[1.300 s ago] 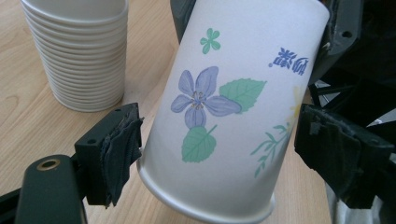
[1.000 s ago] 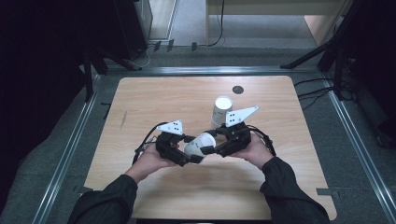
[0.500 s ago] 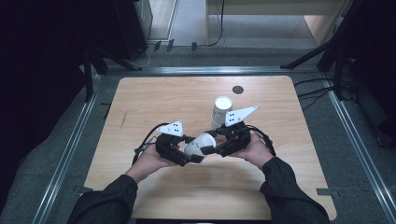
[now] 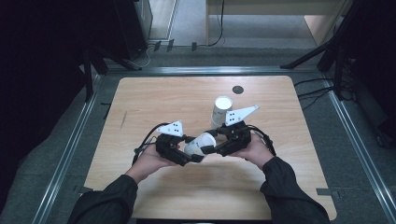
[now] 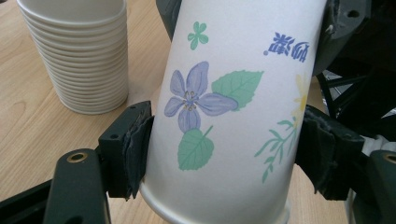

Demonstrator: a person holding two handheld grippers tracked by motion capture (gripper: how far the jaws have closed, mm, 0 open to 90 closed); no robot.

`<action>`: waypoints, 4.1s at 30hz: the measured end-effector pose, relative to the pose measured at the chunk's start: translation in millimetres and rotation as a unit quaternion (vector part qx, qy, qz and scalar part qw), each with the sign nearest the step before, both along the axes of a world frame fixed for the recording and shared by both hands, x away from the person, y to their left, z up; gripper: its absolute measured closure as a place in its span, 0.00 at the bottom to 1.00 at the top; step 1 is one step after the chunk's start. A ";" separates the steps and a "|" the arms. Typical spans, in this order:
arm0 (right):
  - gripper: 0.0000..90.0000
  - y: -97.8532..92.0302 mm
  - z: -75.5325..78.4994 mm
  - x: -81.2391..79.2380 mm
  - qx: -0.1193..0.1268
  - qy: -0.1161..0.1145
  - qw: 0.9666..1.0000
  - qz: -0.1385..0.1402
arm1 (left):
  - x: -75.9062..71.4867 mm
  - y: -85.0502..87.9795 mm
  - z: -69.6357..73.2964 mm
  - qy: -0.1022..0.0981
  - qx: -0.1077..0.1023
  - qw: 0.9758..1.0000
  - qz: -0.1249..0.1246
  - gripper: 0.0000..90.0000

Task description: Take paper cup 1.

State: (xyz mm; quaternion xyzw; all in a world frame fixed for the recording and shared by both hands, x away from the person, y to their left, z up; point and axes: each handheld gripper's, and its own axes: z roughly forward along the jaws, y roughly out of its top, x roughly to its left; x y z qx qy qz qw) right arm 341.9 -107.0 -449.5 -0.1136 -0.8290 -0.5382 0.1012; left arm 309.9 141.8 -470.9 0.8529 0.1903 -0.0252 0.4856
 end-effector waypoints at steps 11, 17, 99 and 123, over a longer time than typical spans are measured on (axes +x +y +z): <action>0.38 -0.8 0.0 2.4 0.005 0.021 1.000 -0.002 | 0.2 1.5 1.3 0.002 -0.003 1.000 -0.001 0.29; 0.33 -1.7 2.0 0.9 0.005 0.010 1.000 -0.001 | 1.7 4.5 3.2 0.006 -0.004 1.000 -0.001 0.30; 0.39 19.7 -13.7 -10.4 -0.026 -0.046 0.999 -0.010 | 24.8 -13.6 48.2 0.011 0.233 0.968 -0.097 0.17; 0.39 -12.9 0.5 -12.1 0.022 -0.042 0.999 -0.018 | 9.5 11.3 30.5 0.016 0.063 0.997 -0.046 0.13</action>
